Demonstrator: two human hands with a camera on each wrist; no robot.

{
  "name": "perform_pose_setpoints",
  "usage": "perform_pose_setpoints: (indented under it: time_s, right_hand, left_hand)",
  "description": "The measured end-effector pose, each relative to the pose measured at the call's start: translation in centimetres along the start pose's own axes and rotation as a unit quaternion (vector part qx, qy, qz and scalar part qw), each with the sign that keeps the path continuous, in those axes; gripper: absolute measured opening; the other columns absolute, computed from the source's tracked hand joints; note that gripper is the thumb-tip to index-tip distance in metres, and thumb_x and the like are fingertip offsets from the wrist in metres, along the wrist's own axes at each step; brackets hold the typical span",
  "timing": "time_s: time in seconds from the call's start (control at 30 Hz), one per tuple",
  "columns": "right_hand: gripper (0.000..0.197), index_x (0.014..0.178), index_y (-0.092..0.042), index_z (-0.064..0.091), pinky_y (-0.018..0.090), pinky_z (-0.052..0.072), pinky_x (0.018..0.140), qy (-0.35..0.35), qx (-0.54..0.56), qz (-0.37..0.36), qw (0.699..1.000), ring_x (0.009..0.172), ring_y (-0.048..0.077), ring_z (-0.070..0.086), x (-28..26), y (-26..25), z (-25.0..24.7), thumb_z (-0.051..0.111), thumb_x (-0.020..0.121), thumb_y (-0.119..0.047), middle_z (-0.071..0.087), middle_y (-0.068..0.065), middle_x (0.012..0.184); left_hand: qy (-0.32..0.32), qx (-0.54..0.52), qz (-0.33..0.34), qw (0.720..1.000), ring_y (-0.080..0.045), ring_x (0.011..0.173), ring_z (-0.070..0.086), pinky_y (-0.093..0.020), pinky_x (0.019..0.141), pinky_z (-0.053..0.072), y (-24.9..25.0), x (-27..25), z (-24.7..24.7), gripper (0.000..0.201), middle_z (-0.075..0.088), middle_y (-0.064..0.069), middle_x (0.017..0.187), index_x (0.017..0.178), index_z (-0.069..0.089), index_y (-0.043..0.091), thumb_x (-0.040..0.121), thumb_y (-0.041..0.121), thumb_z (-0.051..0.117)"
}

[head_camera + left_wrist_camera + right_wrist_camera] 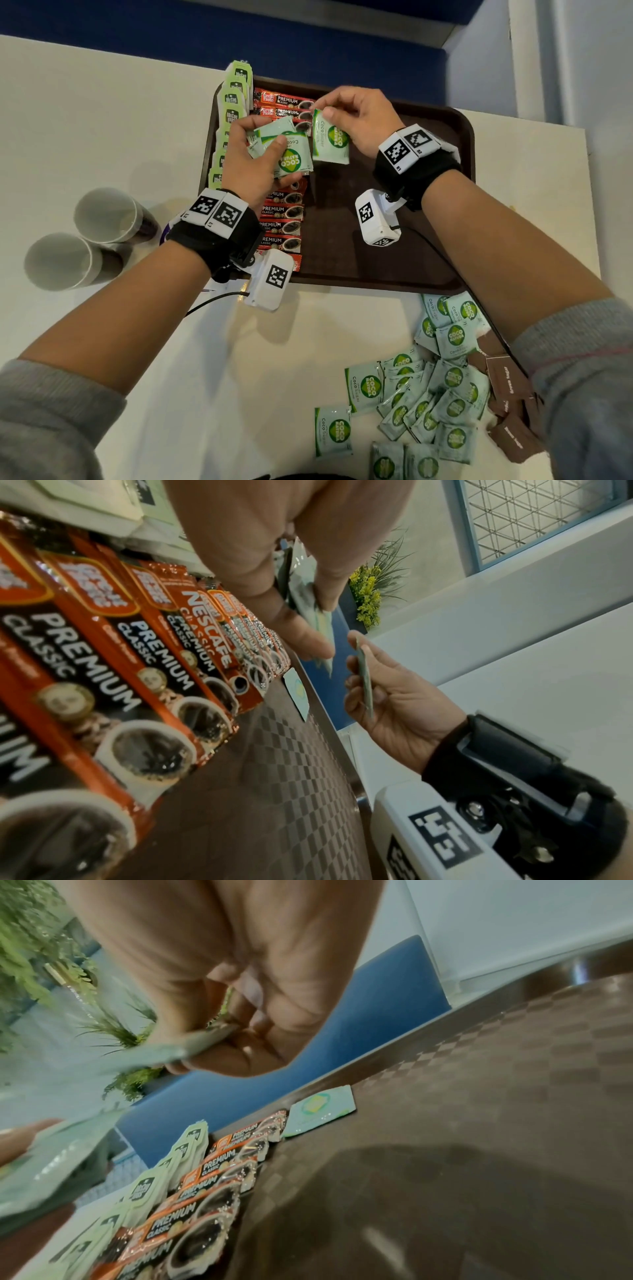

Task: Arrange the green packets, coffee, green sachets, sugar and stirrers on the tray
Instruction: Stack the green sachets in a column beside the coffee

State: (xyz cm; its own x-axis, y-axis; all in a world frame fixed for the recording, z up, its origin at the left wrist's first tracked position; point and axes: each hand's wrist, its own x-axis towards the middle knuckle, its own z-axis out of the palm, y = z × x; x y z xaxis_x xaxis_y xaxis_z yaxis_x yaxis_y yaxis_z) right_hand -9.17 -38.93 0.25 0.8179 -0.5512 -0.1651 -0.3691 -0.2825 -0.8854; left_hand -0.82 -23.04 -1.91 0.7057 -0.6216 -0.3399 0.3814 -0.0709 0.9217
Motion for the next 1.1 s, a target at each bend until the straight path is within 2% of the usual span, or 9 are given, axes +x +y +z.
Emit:
perform_pose_setpoints:
  time_s: [0.07,0.2,0.3,0.47,0.6,0.73,0.83,0.97,1.1]
  right_hand:
    - [0.011,0.094,-0.02,0.068,0.01,0.047,0.068,-0.026,-0.027,-0.009,0.999,0.082,-0.002,0.062,-0.2,-0.4,0.0,0.061,0.089,-0.013,0.063,-0.012,0.093]
    - [0.019,0.092,-0.022,0.067,0.032,0.055,0.077,-0.05,-0.047,-0.013,0.998,0.073,0.007,0.06,-0.1,-1.0,0.7,0.076,0.076,-0.017,0.063,-0.008,0.084]
    - [0.032,0.095,-0.022,0.062,0.036,0.055,0.079,-0.035,-0.043,-0.005,0.998,0.068,0.006,0.058,-0.1,-1.2,1.1,0.082,0.07,-0.021,0.06,-0.006,0.082]
    - [0.029,0.1,-0.02,0.06,0.032,0.056,0.078,-0.015,-0.027,0.011,0.999,0.072,0.005,0.063,-0.3,-1.1,1.1,0.077,0.076,-0.025,0.063,-0.007,0.082]
    - [0.029,0.099,-0.022,0.061,0.017,0.051,0.066,-0.044,-0.032,0.058,0.997,0.073,0.003,0.064,-0.9,-0.6,0.6,0.074,0.078,-0.036,0.064,-0.008,0.079]
    - [0.016,0.09,-0.021,0.059,0.017,0.053,0.059,-0.089,0.028,0.097,0.991,0.065,0.005,0.065,-1.7,0.5,0.5,0.072,0.081,-0.016,0.066,-0.001,0.081]
    - [0.016,0.095,-0.013,0.06,0.015,0.052,0.055,-0.042,0.075,0.103,0.991,0.067,0.006,0.065,-1.8,1.1,0.4,0.069,0.083,-0.007,0.065,0.001,0.083]
    - [0.02,0.105,-0.007,0.059,0.016,0.052,0.056,0.061,0.13,0.12,0.982,0.07,0.008,0.063,-1.1,2.0,0.1,0.064,0.086,-0.003,0.06,0.003,0.081]
    - [0.025,0.111,-0.005,0.057,0.014,0.051,0.057,0.133,0.063,0.152,0.977,0.071,0.009,0.062,-0.3,3.6,-0.9,0.063,0.087,-0.004,0.061,0.003,0.082]
  left_hand:
    - [-0.001,0.002,-0.001,1.0,-0.019,0.093,0.07,-0.028,0.059,0.057,0.1,0.0,0.1,0.023,0.058,0.001,0.113,0.107,0.043,0.021,0.093,0.01,0.058]
    - [-0.026,0.009,-0.002,1.0,-0.022,0.096,0.069,-0.028,0.061,0.058,0.3,-0.2,0.5,0.025,0.059,-0.002,0.116,0.109,0.043,0.021,0.093,0.012,0.059]
    - [-0.045,0.012,0.0,0.999,-0.019,0.092,0.07,-0.027,0.061,0.057,0.4,-0.4,0.5,0.028,0.06,-0.001,0.113,0.108,0.043,0.024,0.091,0.012,0.061]
    - [-0.058,0.005,0.005,0.998,-0.02,0.093,0.07,-0.026,0.061,0.056,0.4,-0.5,0.3,0.03,0.057,-0.011,0.124,0.105,0.043,0.024,0.09,0.006,0.061]
    - [-0.037,-0.012,0.009,0.999,-0.025,0.098,0.069,-0.029,0.064,0.058,0.1,-0.3,0.3,0.029,0.057,-0.008,0.123,0.108,0.043,0.02,0.091,0.004,0.059]
    - [-0.012,-0.025,0.001,1.0,-0.026,0.101,0.068,-0.028,0.063,0.058,-0.1,-0.1,0.2,0.027,0.056,-0.005,0.122,0.107,0.042,0.02,0.091,0.003,0.058]
    - [-0.014,-0.013,-0.006,1.0,-0.026,0.103,0.066,-0.03,0.063,0.059,-0.3,-0.1,0.4,0.029,0.055,-0.007,0.124,0.111,0.04,0.016,0.092,0.002,0.058]
    - [-0.017,-0.001,-0.011,1.0,-0.026,0.105,0.064,-0.032,0.065,0.06,-0.3,-0.2,0.4,0.031,0.054,-0.009,0.125,0.111,0.04,0.017,0.091,0.001,0.057]
    - [-0.006,0.001,-0.014,1.0,-0.023,0.1,0.065,-0.033,0.065,0.06,-0.4,0.1,0.1,0.031,0.055,-0.003,0.116,0.111,0.04,0.017,0.091,-0.001,0.057]
